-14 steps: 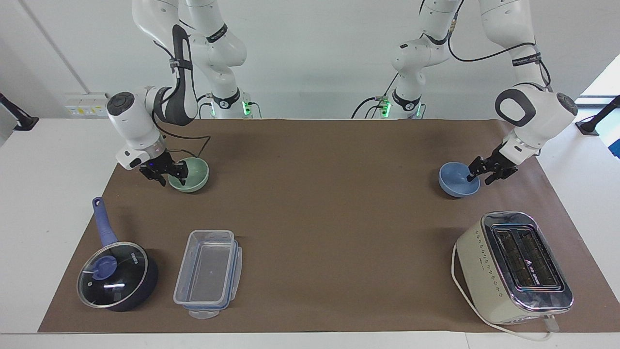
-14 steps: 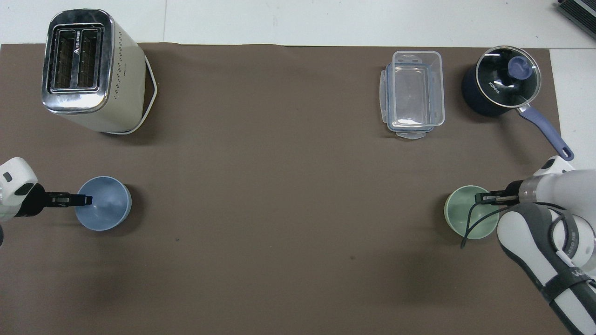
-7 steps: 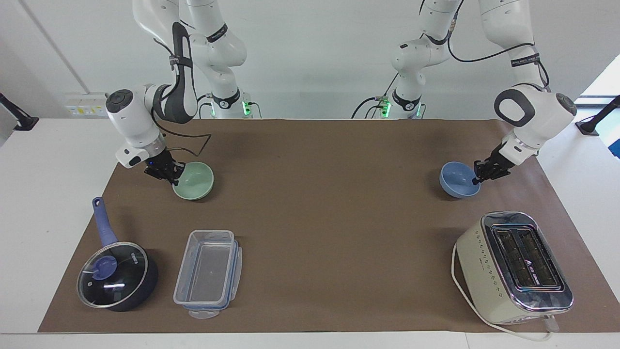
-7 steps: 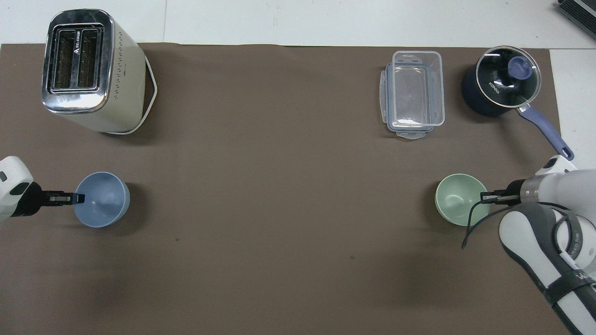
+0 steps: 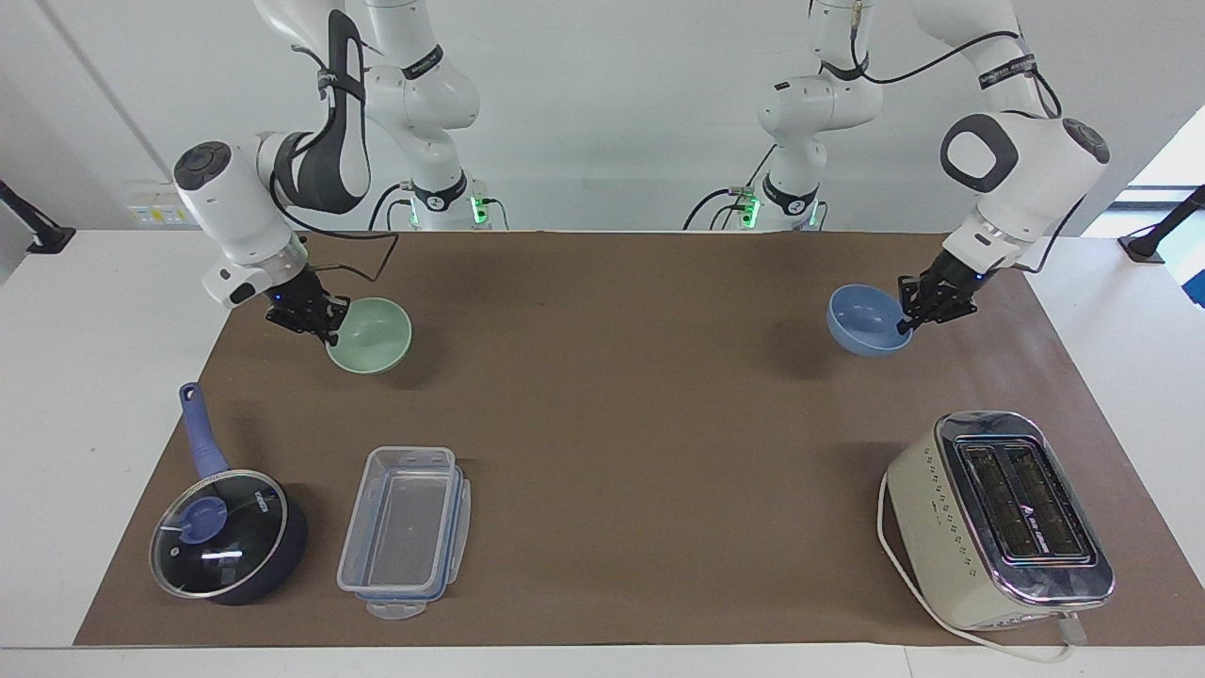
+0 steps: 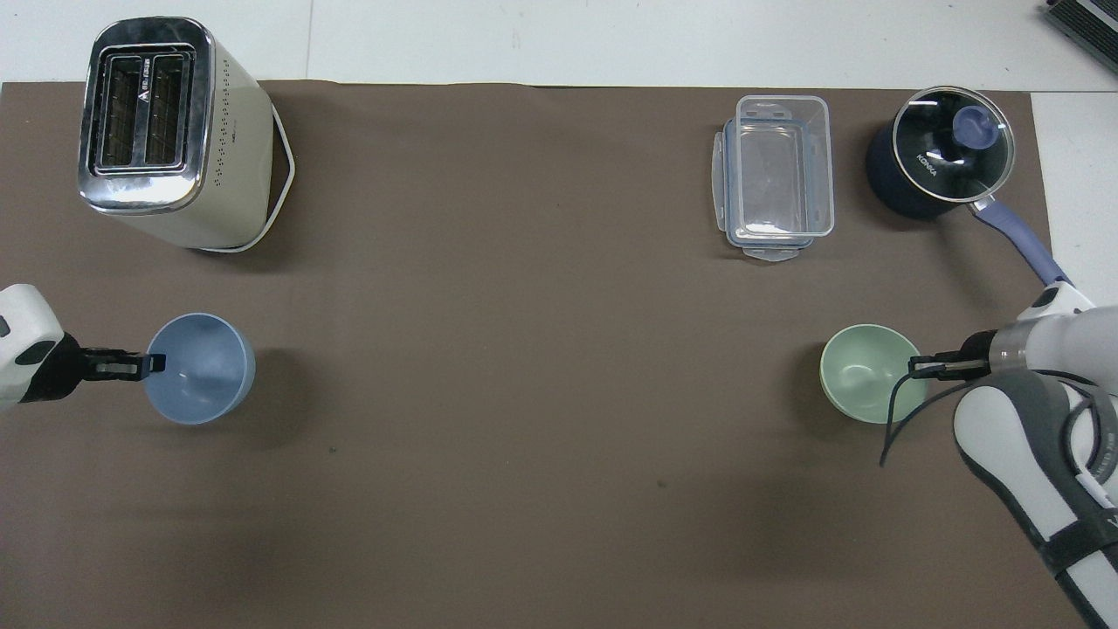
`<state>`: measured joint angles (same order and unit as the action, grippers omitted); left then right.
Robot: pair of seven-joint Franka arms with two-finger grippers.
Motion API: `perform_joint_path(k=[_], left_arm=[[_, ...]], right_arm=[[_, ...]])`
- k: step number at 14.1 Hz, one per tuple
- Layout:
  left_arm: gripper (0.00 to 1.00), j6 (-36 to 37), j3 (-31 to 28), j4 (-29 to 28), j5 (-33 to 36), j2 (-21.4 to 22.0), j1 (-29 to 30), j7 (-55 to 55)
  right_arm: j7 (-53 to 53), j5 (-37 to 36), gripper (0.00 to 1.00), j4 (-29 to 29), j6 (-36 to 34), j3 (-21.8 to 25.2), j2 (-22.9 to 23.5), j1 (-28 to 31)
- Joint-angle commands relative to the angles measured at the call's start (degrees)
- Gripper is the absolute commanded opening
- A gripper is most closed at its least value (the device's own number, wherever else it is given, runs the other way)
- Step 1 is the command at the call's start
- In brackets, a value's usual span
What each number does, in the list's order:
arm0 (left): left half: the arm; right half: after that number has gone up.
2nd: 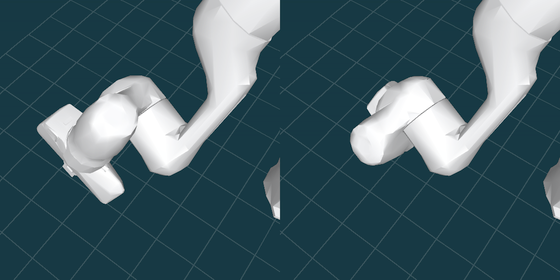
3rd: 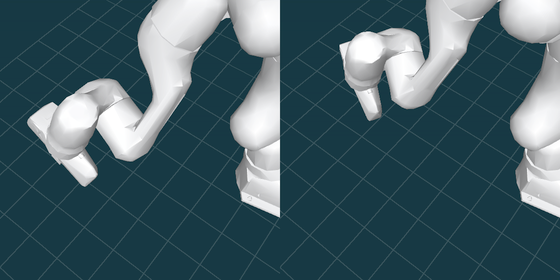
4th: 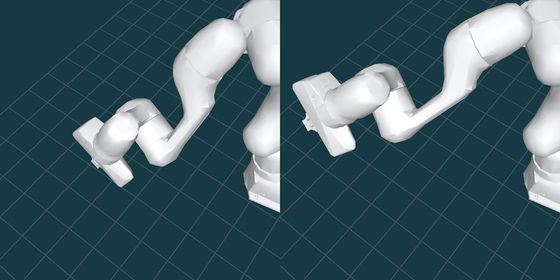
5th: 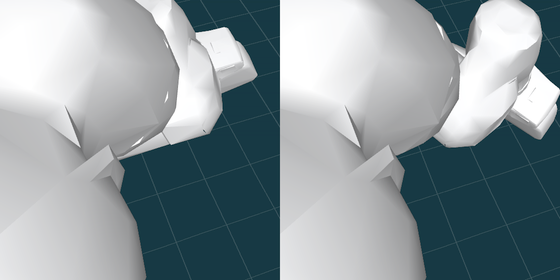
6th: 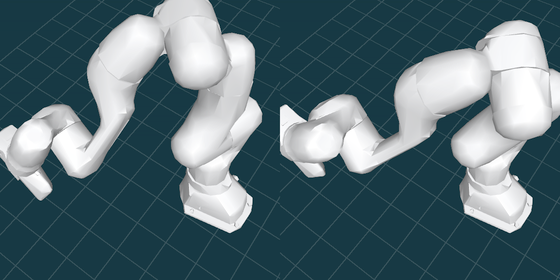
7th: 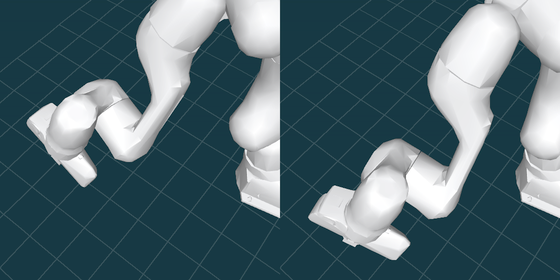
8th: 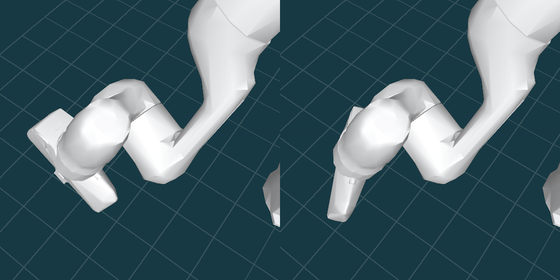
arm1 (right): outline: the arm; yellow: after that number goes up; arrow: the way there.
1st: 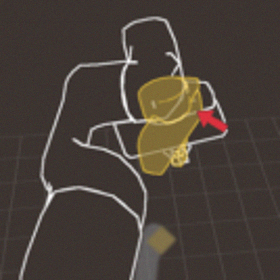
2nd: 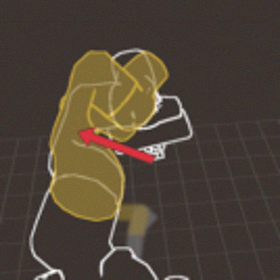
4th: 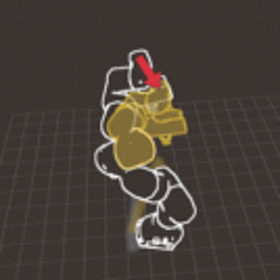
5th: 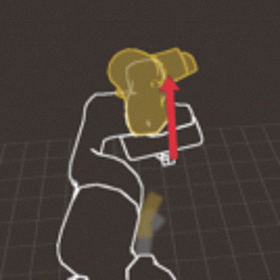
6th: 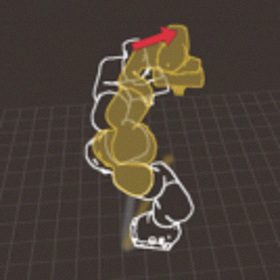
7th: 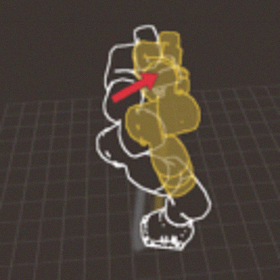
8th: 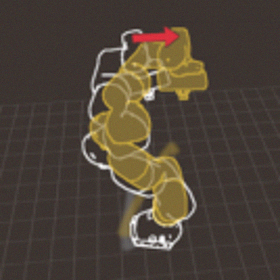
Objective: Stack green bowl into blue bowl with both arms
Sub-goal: 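Grip the green bowl with the right gripper while the left grips the blue bowl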
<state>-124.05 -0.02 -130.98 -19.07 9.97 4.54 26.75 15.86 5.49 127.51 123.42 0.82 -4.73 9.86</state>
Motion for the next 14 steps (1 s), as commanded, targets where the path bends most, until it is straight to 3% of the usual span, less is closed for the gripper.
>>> perform_joint_path(k=[1, 6, 10, 14], left_arm=[[0.00, -0.31, 0.10, -1.56, 5.31, 1.54, -8.63, -13.32], [0.00, -3.28, 0.28, -0.68, 8.25, 0.23, -24.90, -38.39], [0.00, -9.78, 0.28, 3.09, 8.25, -8.02, -34.49, -50.28], [0.00, -18.05, 0.28, 3.28, 8.25, -13.74, -41.35, -56.71]], right_arm=[[1.54, 1.71, 0.00, -4.88, -7.12, -0.38, -2.21, -0.36], [0.75, 1.71, 0.00, -12.28, -16.28, -1.25, -2.74, -0.45], [-7.05, 1.71, 0.00, -12.28, -14.27, -6.69, -2.57, -0.54], [-13.39, 1.71, 0.00, -11.93, -13.65, -12.06, -1.69, -0.63]])
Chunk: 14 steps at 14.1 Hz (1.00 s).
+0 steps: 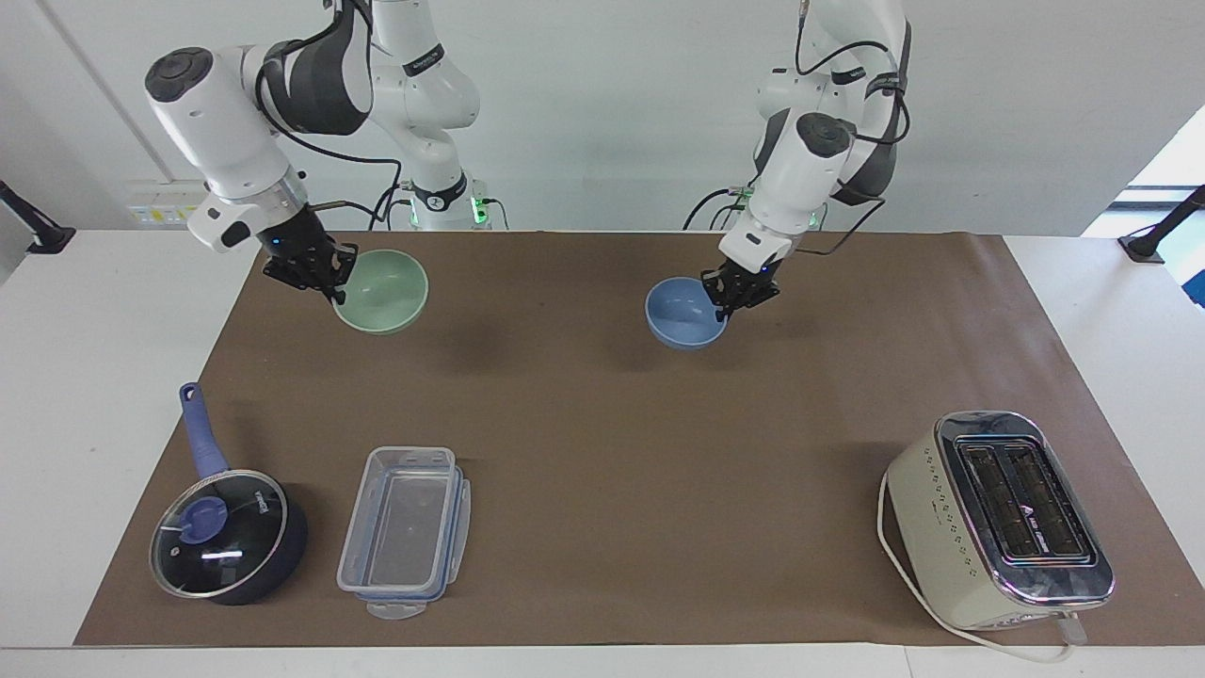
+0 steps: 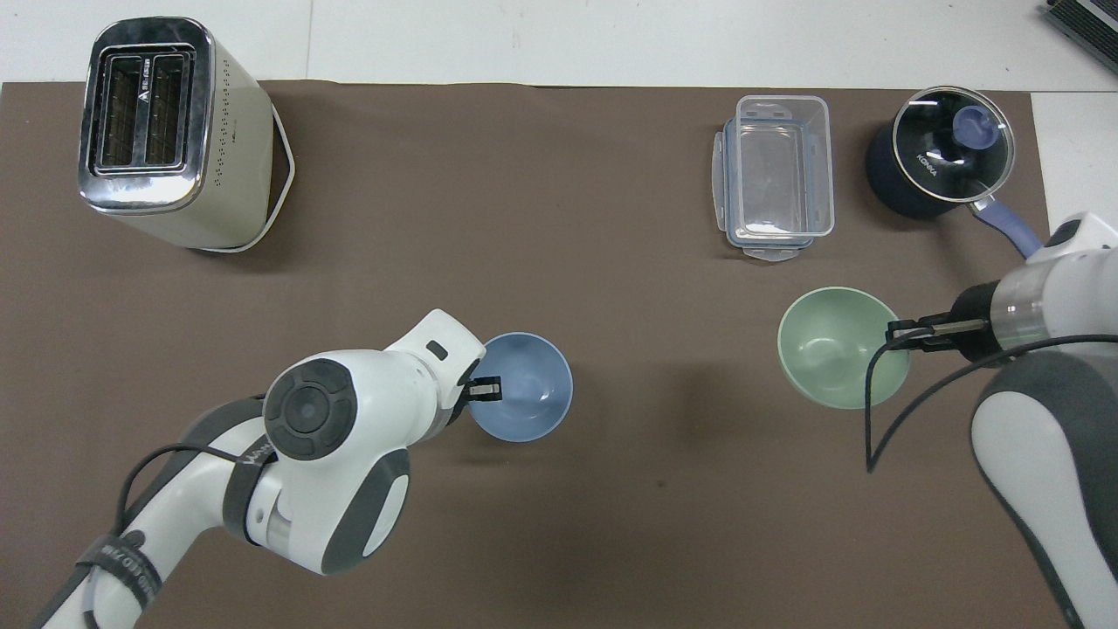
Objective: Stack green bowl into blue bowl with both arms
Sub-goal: 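Slide the blue bowl inward with the left gripper while the right drags the green bowl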
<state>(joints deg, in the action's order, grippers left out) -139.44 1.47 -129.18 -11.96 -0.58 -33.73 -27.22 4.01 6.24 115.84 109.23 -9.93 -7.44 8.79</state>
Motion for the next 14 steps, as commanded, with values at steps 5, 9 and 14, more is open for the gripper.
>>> perform_joint_path(k=[5, 9, 14], left_arm=[[0.00, -5.93, -1.21, 1.56, 1.33, -6.19, -5.30, -3.89], [0.00, -5.50, -1.12, 1.39, 1.41, -6.98, -5.47, -4.50], [0.94, -2.96, -1.30, 1.65, 1.41, -4.45, -4.95, -5.21]], right_arm=[[-8.04, 3.33, 0.00, 0.43, 3.36, -1.67, 2.60, -5.62], [-9.55, 3.42, 0.00, 0.35, 6.52, -1.75, 3.75, -7.65], [-11.56, 3.42, 0.00, 0.52, 6.96, -1.75, 3.93, -8.97]])
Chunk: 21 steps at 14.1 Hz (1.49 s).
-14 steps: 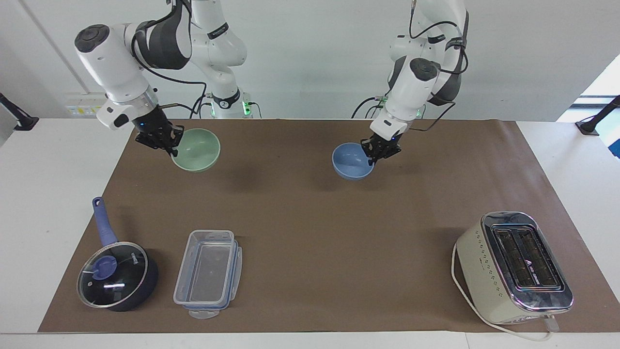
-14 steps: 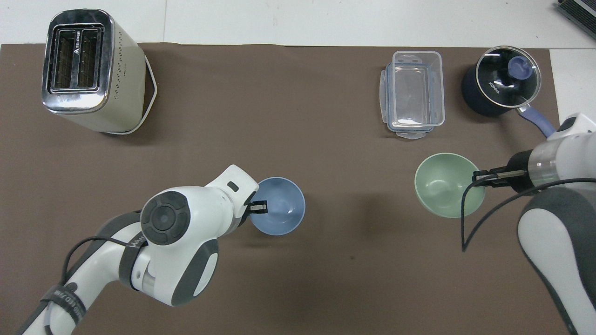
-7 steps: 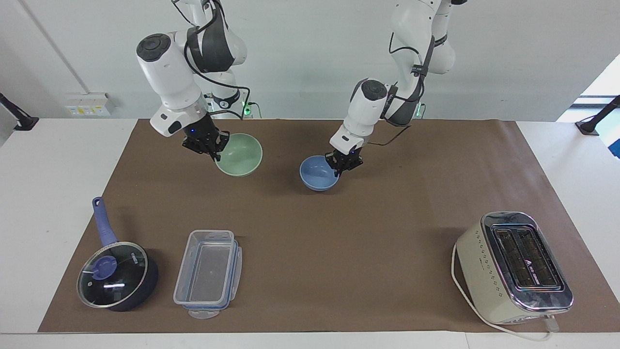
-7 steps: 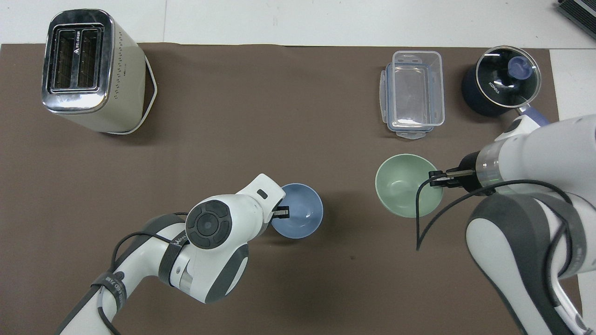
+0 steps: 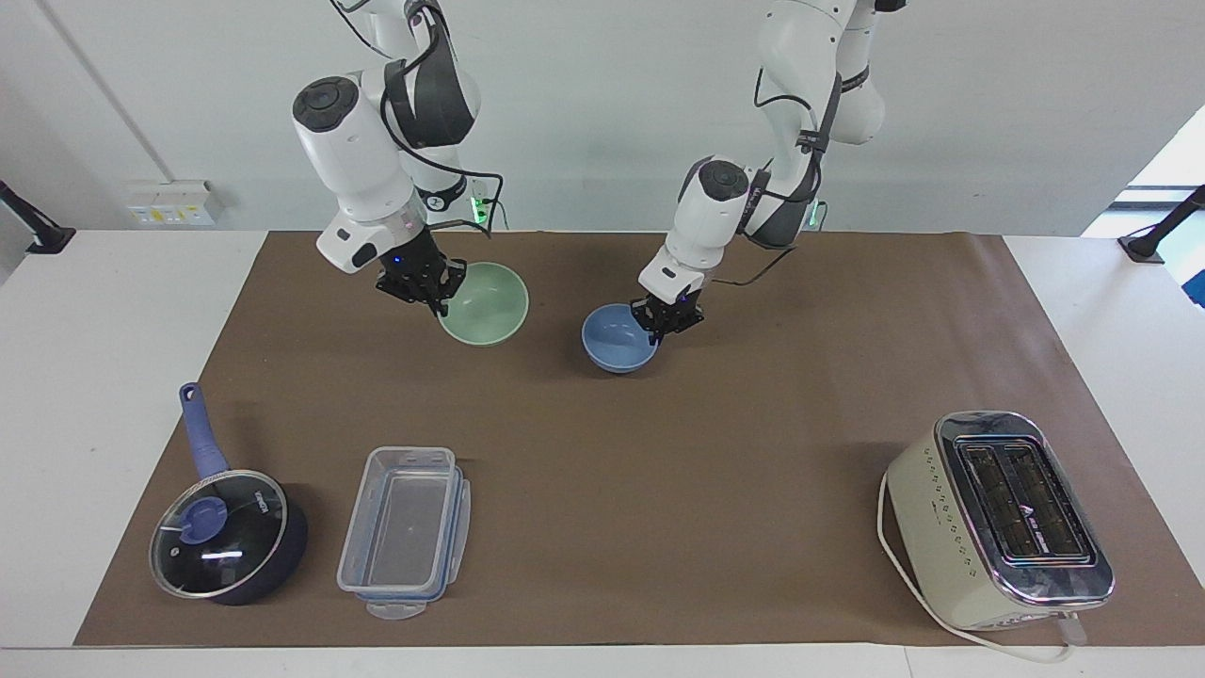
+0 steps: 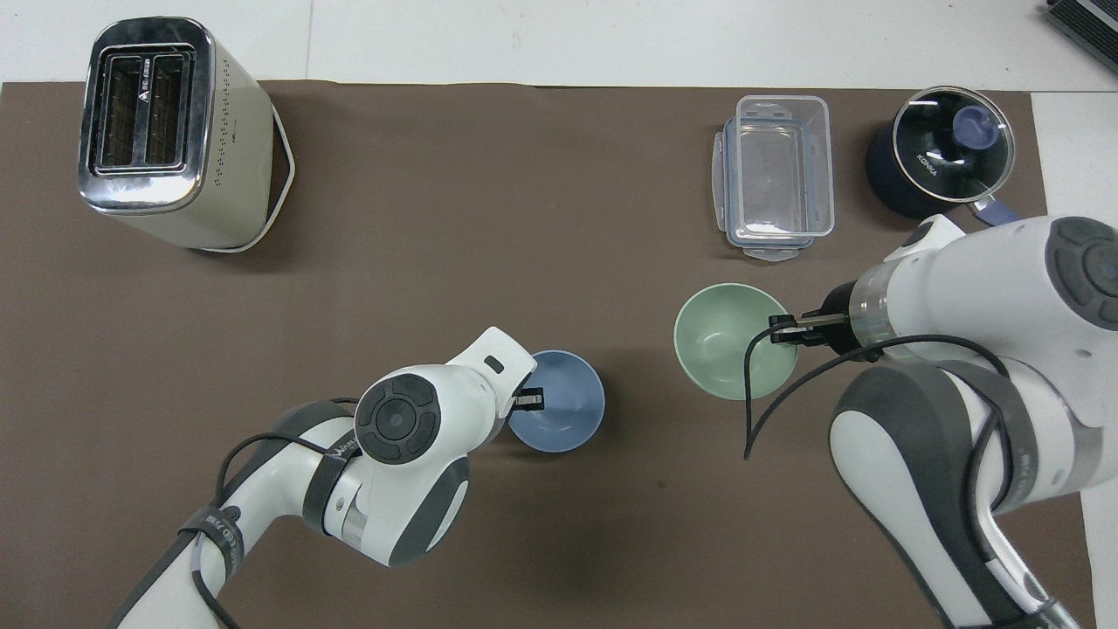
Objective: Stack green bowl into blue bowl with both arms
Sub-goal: 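Slide the blue bowl inward with the left gripper while the right drags the green bowl, then lift the green bowl onto the blue bowl with the right gripper while the left withdraws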
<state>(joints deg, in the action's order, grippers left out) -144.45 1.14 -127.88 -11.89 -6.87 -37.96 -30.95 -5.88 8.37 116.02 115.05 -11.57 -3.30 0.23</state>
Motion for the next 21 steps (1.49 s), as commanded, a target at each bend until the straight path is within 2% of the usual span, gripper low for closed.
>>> perform_joint_path(k=[1, 2, 5, 7, 10, 12, 15, 17, 19, 21], left_arm=[[0.96, 3.98, -1.05, 0.26, 1.35, 3.34, -0.36, -1.31], [1.00, 6.00, -1.31, 0.26, 1.52, 4.83, 0.25, -0.70], [1.00, 11.19, -1.31, 0.00, 2.48, 8.70, 4.55, 4.57], [1.00, 13.48, -1.40, 0.00, 6.51, 10.20, 7.45, 7.02], [1.00, 18.75, -1.49, 1.22, 7.41, 14.15, 15.87, 19.56], [1.00, 25.31, -1.49, 6.38, 7.50, 14.52, 20.80, 26.43], [1.00, 37.63, -1.49, 18.51, 7.50, 13.37, 27.92, 35.84], [1.00, 41.16, -1.49, 23.18, 8.11, 12.85, 30.74, 39.54], [1.00, 42.49, -1.58, 27.49, 12.14, 12.58, 31.46, 40.70], [1.00, 45.46, -2.28, 33.36, 12.77, 9.87, 32.68, 41.05]], right_arm=[[-2.11, 1.30, 0.00, 0.35, 1.14, -0.12, 0.14, -0.50], [-2.81, 1.30, 0.00, 0.35, 1.14, -0.12, 0.23, -1.11], [-3.34, 1.38, 0.00, 0.35, 1.31, -0.12, 0.32, -1.73], [-4.83, 1.73, 0.00, 0.35, 1.40, -0.12, 0.49, -2.69], [-9.22, 1.74, 0.00, 0.61, 4.38, -0.12, 1.72, -6.11], [-12.73, 1.65, 0.00, 0.87, 6.49, -0.12, 2.33, -8.75], [-18.18, 1.74, 0.00, 1.40, 7.64, -0.12, 2.77, -12.88], [-19.69, 1.74, 0.00, 1.66, 9.22, -0.12, 2.87, -14.64], [-19.60, 1.65, 0.00, 2.98, 10.62, -0.12, 3.04, -15.78], [-19.52, 1.65, 0.00, 6.04, 20.16, -0.12, 4.35, -17.90]])
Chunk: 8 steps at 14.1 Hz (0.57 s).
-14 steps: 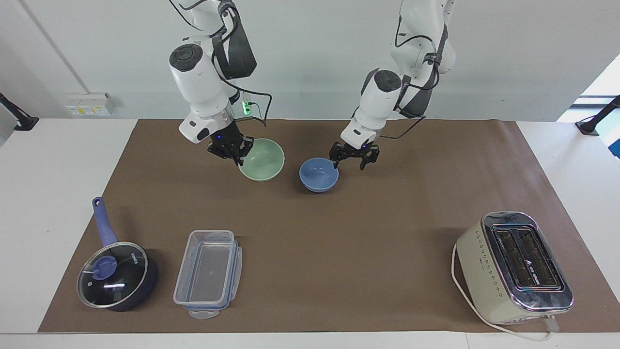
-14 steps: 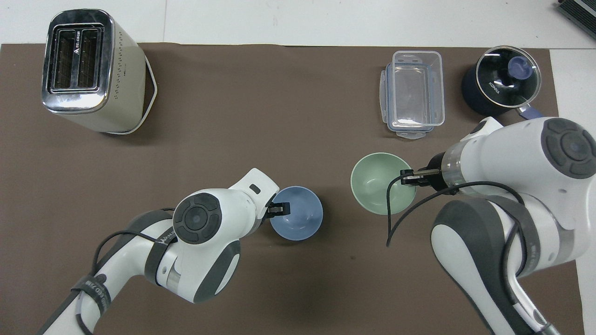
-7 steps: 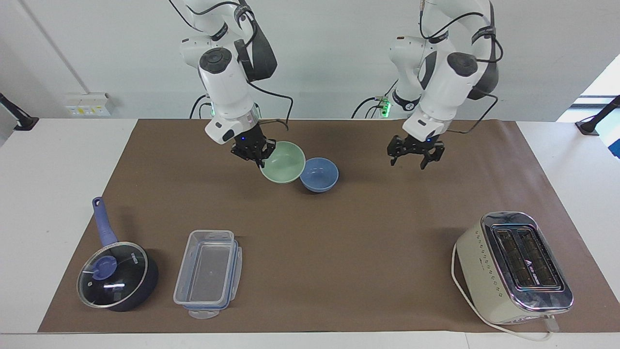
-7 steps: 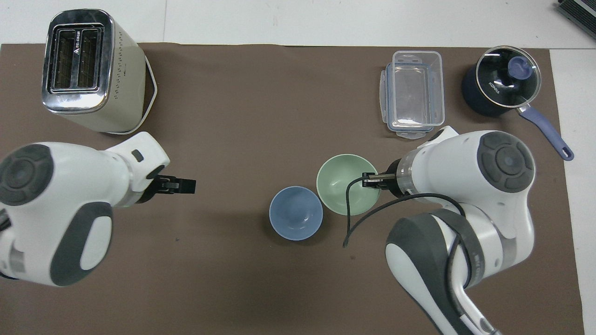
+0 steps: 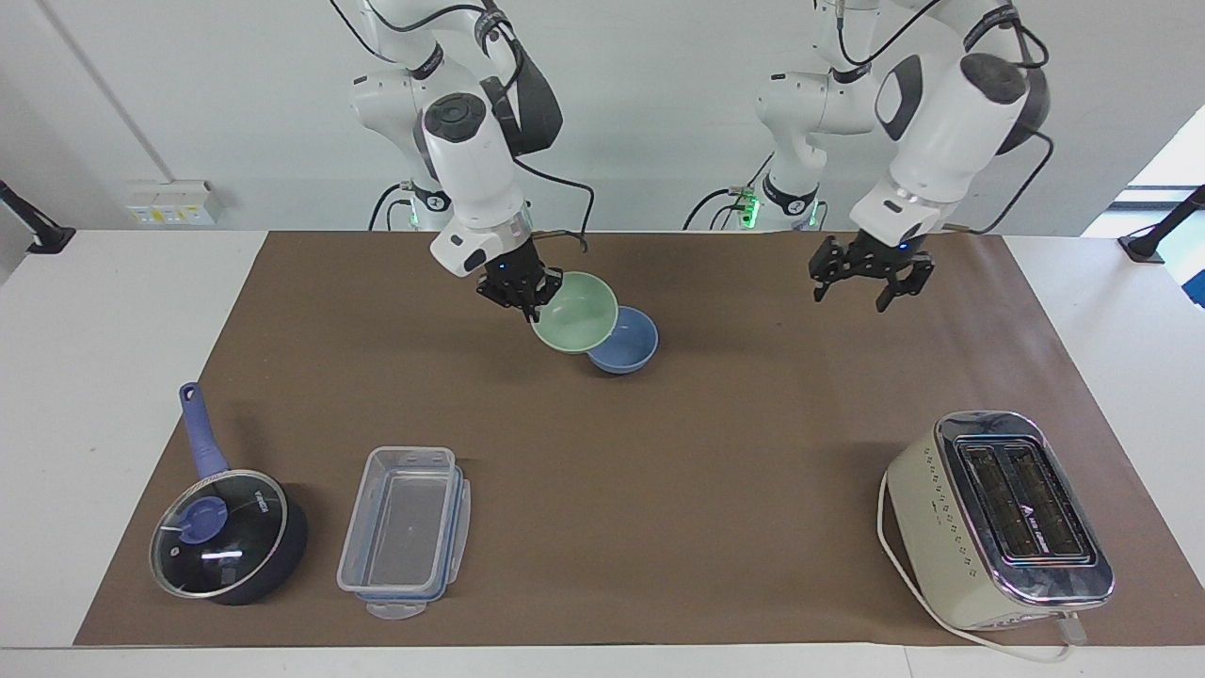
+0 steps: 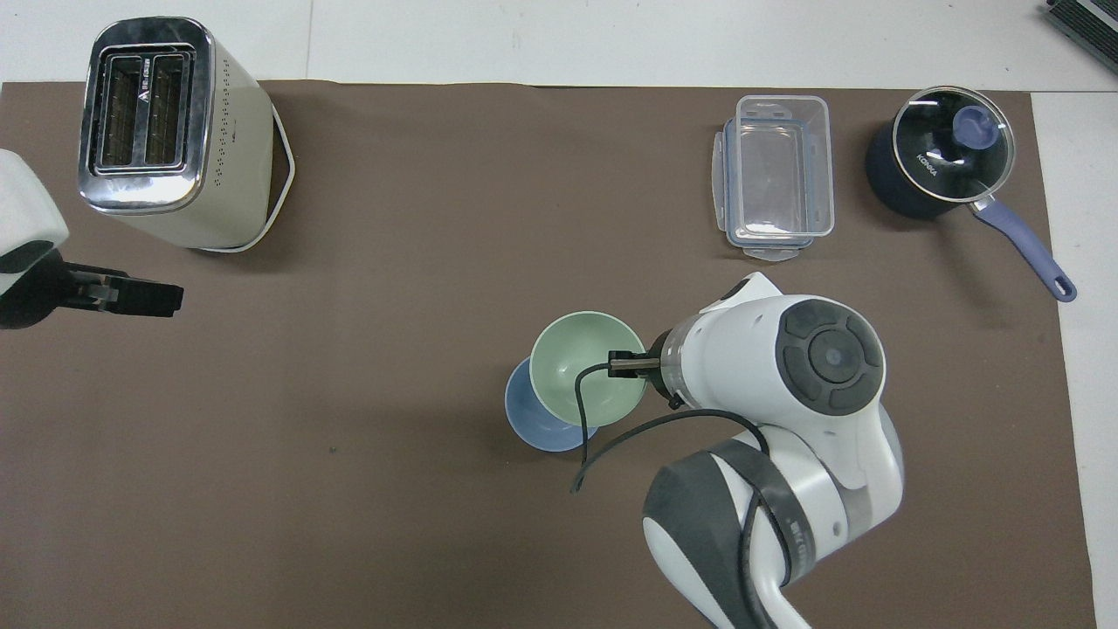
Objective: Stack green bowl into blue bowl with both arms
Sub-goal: 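Lift the green bowl onto the blue bowl with the right gripper while the left withdraws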
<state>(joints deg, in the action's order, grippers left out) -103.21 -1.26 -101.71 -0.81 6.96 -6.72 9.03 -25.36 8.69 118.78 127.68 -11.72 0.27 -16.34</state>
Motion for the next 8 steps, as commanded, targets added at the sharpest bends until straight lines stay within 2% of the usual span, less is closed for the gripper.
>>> perform_joint_path(k=[1, 3, 5, 8], left_arm=[[1.00, 6.60, 0.12, 10.19, 1.61, -5.62, 2.32, 2.38], [1.00, 8.64, 0.12, 12.85, 1.34, -7.13, 2.68, 3.53], [1.00, 8.73, 0.12, 12.77, 1.34, -7.05, 2.85, 4.15], [1.00, 8.46, 0.12, 12.68, 0.90, -7.22, 5.04, 5.28]], right_arm=[[0.13, 1.24, 0.00, 4.52, 10.45, 0.04, 1.13, -1.76], [0.31, 1.24, 0.00, 5.14, 11.45, 0.04, 1.05, -2.56], [0.14, 1.24, 0.00, 6.20, 11.80, 0.04, 0.87, -2.65], [-0.13, 1.24, 0.00, 9.09, 16.10, 0.12, 1.75, -4.84]])
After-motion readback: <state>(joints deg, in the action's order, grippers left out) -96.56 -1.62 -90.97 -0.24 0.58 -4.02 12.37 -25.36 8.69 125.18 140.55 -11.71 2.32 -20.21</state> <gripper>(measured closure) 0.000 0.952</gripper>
